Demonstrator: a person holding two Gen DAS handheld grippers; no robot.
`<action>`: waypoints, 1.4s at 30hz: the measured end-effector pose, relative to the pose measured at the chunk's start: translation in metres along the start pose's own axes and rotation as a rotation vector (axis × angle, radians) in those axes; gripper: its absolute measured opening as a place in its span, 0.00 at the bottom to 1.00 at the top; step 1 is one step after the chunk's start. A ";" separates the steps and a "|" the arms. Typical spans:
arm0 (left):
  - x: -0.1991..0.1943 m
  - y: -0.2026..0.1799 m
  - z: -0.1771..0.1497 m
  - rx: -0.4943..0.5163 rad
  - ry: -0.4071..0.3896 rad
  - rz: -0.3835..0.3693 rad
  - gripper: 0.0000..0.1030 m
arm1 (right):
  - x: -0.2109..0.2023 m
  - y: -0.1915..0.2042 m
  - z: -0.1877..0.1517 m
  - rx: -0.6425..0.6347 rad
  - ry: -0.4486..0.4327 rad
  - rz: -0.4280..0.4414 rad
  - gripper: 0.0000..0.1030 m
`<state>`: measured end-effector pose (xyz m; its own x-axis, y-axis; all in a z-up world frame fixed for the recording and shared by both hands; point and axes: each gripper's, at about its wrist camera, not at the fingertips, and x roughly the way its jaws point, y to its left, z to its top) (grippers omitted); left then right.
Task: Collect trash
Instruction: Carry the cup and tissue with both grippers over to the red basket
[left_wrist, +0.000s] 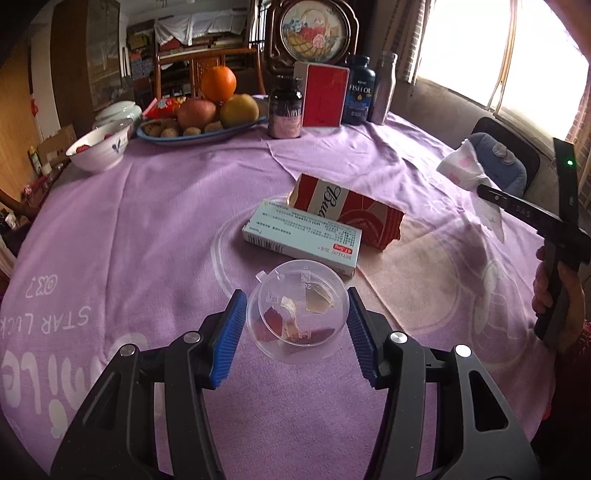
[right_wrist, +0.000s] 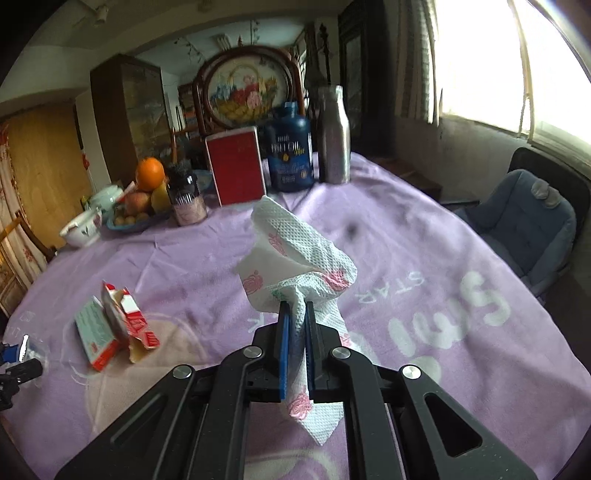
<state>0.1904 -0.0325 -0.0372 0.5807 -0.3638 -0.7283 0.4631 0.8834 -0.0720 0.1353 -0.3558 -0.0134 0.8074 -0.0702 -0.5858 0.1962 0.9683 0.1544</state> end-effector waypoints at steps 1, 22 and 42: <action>-0.002 0.000 0.000 0.000 -0.008 0.003 0.52 | -0.012 -0.001 -0.002 0.027 -0.026 0.017 0.08; -0.057 -0.080 -0.030 0.011 -0.139 -0.109 0.52 | -0.198 -0.034 -0.099 0.145 -0.168 0.055 0.10; -0.062 -0.270 -0.049 0.298 -0.094 -0.381 0.52 | -0.310 -0.163 -0.196 0.272 -0.194 -0.275 0.10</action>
<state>-0.0036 -0.2336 -0.0064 0.3846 -0.6815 -0.6226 0.8178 0.5644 -0.1127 -0.2561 -0.4447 -0.0124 0.7891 -0.3855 -0.4782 0.5372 0.8106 0.2331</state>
